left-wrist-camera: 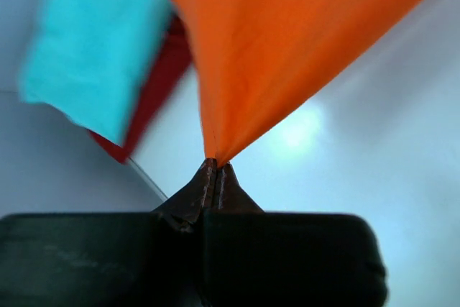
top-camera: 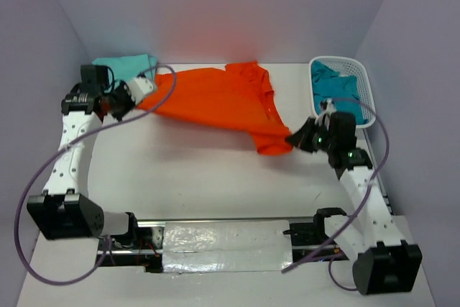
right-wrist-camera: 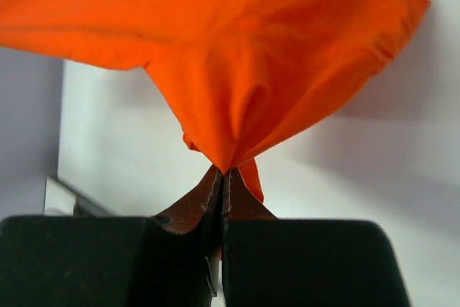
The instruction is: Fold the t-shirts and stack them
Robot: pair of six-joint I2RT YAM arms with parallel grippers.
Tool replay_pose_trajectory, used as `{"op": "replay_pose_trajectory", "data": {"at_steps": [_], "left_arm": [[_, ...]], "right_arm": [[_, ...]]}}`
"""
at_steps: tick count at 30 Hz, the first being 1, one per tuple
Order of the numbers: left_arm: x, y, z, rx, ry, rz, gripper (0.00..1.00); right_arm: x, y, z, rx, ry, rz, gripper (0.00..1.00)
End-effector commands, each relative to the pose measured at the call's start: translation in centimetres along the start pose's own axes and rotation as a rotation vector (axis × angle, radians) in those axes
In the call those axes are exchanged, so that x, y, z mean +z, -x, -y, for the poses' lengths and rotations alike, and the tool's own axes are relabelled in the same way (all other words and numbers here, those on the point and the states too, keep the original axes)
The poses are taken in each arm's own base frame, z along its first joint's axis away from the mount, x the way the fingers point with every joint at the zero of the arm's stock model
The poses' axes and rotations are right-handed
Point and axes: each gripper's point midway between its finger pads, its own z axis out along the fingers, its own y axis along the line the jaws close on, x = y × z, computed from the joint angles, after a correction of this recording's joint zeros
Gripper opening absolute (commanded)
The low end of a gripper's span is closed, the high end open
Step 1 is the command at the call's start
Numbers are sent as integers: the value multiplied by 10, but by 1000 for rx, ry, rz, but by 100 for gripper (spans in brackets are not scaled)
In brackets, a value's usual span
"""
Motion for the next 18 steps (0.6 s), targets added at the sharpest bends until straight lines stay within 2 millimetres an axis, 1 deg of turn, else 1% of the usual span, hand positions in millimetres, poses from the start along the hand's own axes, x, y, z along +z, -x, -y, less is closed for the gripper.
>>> {"op": "replay_pose_trajectory", "data": {"at_steps": [1, 2, 3, 4, 5, 7, 8, 9, 10, 11, 13, 15, 16, 17, 18], "left_arm": [[-36, -53, 75, 129, -187, -135, 0], [-32, -83, 105, 115, -274, -211, 0], [-35, -94, 118, 115, -292, -238, 0], [-34, -106, 129, 108, -321, -269, 0], [-31, -127, 151, 82, -371, -321, 0], [-30, -141, 166, 69, -389, -344, 0], [-29, -155, 181, 51, -420, -372, 0], [-30, -160, 186, 48, -422, -382, 0], [-31, -165, 191, 44, -432, -398, 0], [-32, -175, 201, 37, -453, -425, 0], [-38, -184, 206, 36, -459, -465, 0], [-43, -186, 210, 34, -466, -476, 0], [-44, -182, 207, 22, -451, -468, 0], [-42, -179, 203, 9, -430, -457, 0], [-39, -174, 197, -7, -405, -444, 0]], "right_arm": [[-18, -83, 23, 98, -80, -117, 0], [-18, -122, 37, 155, -109, -197, 0], [-20, -141, 39, 185, -110, -234, 0], [-25, -155, 37, 225, -105, -253, 0], [-27, -182, 42, 238, -118, -315, 0], [-32, -201, 40, 283, -119, -350, 0], [-33, -212, 43, 303, -128, -374, 0], [-36, -220, 41, 308, -121, -397, 0], [-37, -222, 39, 314, -112, -400, 0], [-38, -225, 39, 323, -113, -408, 0], [-41, -227, 39, 315, -117, -421, 0], [-41, -220, 35, 297, -112, -414, 0], [-40, -208, 27, 278, -89, -394, 0], [-38, -202, 23, 265, -77, -382, 0], [-31, -193, 19, 253, -65, -376, 0]]}}
